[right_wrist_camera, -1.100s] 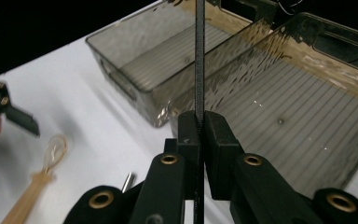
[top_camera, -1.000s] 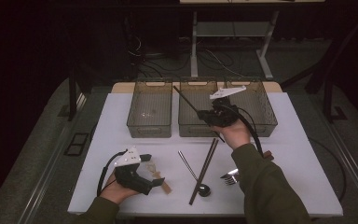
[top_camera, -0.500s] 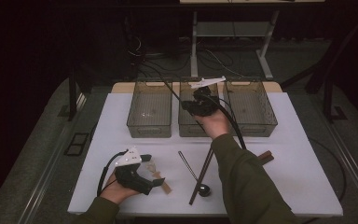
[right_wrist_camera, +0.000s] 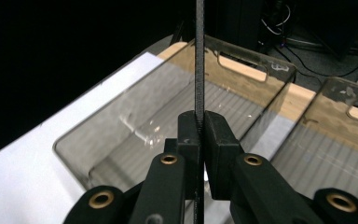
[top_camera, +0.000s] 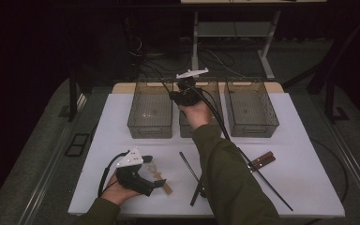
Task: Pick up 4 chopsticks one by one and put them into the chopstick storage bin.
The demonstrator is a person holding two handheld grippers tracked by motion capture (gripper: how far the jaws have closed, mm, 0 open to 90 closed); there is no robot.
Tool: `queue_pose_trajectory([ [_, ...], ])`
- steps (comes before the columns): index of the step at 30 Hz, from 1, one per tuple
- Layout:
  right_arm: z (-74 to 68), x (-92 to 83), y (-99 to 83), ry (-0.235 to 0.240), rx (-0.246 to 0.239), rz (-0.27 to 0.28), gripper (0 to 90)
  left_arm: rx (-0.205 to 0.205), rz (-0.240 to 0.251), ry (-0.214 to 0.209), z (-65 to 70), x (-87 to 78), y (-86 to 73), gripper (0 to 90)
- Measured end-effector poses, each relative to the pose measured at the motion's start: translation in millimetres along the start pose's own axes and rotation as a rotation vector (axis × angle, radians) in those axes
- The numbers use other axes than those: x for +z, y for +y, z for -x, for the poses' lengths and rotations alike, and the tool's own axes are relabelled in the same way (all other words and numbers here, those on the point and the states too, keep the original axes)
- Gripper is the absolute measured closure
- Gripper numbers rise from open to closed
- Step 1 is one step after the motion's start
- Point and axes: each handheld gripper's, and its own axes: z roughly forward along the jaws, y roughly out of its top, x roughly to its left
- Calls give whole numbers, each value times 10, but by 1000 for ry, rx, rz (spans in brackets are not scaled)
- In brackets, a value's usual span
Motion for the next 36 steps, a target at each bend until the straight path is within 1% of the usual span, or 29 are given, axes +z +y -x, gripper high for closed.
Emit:
queue_pose_trajectory([
  [5, -50, 203, 59, -17, 9, -12, 853, 1, 4, 1, -4, -2, 1, 0],
  [10, -95, 390, 85, -20, 32, -21, 852, 1, 9, -5, -10, -7, 5, 0],
  [15, -192, 565, 89, -12, 26, -38, 853, -2, 12, -6, -10, -5, 4, 0],
  [20, -237, 699, 53, -6, 37, -54, 853, 12, 0, -7, -16, -8, 6, 0],
  [24, -242, 777, 5, -2, 56, -62, 852, 12, -6, -10, -11, -4, 6, 0],
  [26, -251, 814, -26, -5, 56, -74, 852, 13, -9, -10, -10, -1, 6, 0],
  [28, -262, 858, -63, -15, 71, -101, 848, 13, -9, -11, -7, 1, 4, 0],
  [29, -267, 879, -80, -29, 82, -116, 839, 14, -10, -11, -7, 0, 3, 0],
  [31, -272, 894, -101, -67, 78, -130, 689, 8, -10, -12, -4, -5, 4, 0],
  [32, -276, 886, -101, -83, 71, -135, 658, 8, -9, -12, -4, -8, 4, 0],
  [35, -265, 833, -83, -82, 42, -132, 594, 11, -8, -12, -4, -9, 7, 0],
  [36, -264, 815, -75, -82, 41, -132, 580, 12, -9, -13, -4, -7, 6, 0],
])
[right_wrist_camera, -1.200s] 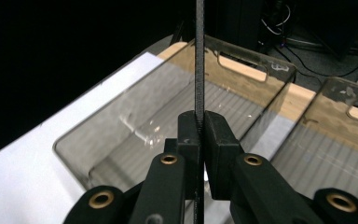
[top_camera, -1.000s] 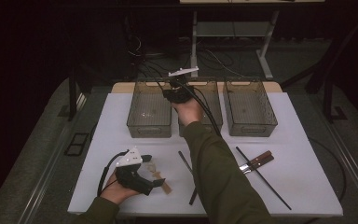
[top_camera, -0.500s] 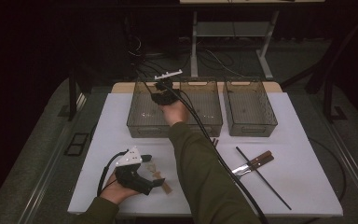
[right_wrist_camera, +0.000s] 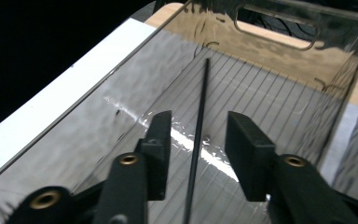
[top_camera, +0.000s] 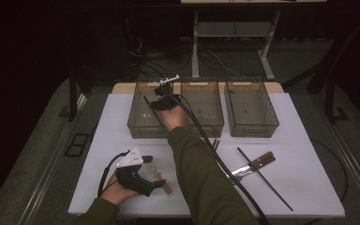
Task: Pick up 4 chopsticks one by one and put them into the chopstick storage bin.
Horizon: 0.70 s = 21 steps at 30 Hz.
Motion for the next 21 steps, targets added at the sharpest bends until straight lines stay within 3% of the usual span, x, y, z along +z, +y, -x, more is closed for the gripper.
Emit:
queue_pose_trajectory([
  [11, 183, -401, -46, 26, -26, 32, 441, 7, 14, 0, -5, -2, 7, 0],
  [21, 338, -767, -246, 42, -27, 47, 365, 8, 13, -3, -13, 20, 5, 0],
])
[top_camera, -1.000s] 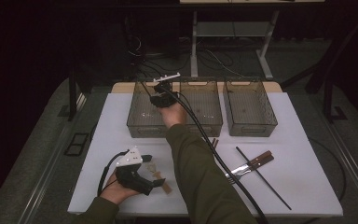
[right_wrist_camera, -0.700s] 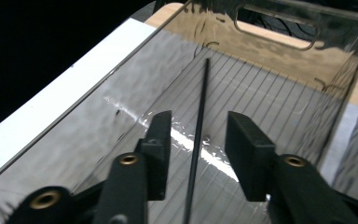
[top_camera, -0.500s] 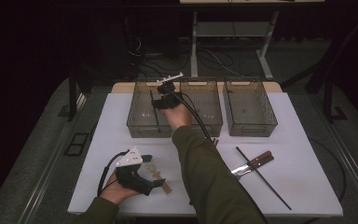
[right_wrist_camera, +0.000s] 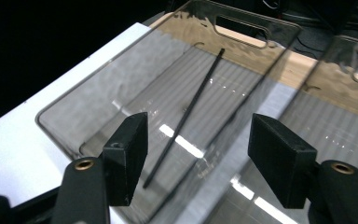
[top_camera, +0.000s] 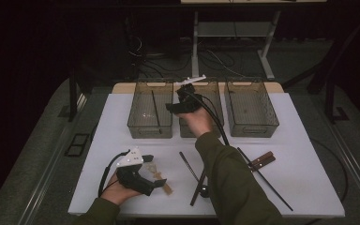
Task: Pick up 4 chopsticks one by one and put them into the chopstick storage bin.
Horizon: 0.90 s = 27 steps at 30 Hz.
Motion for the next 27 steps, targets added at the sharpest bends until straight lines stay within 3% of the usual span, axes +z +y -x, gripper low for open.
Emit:
queue_pose_trajectory([
  [11, 149, -392, -263, 9, 15, 17, 327, -15, 5, -8, -1, 9, -5, 0],
  [27, 348, -879, -650, 21, 22, 25, 293, 11, 11, -5, 9, 9, -8, 0],
])
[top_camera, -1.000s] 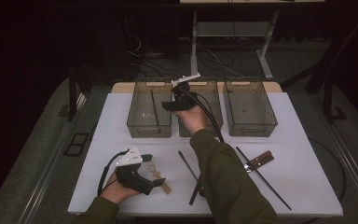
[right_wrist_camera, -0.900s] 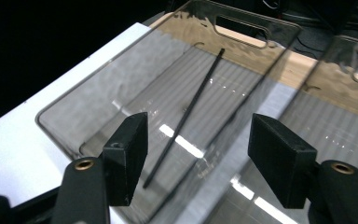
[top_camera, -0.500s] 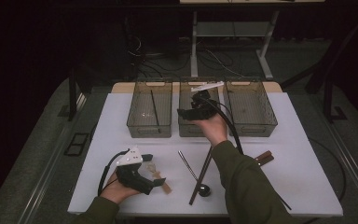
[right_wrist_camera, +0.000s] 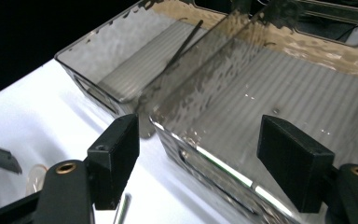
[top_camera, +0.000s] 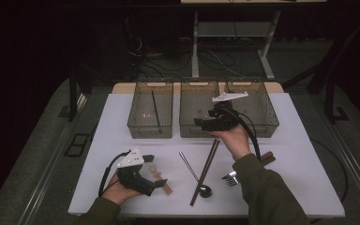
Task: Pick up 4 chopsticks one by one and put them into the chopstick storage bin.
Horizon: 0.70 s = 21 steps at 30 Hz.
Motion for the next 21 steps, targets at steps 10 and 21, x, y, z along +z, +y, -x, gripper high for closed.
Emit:
queue_pose_trajectory([
  [10, 188, -296, -282, -12, -9, 1, 299, -6, -5, 7, -5, -6, -1, 0],
  [21, 384, -539, -658, -29, -13, -15, 301, -13, -5, 5, -5, -1, -4, 0],
])
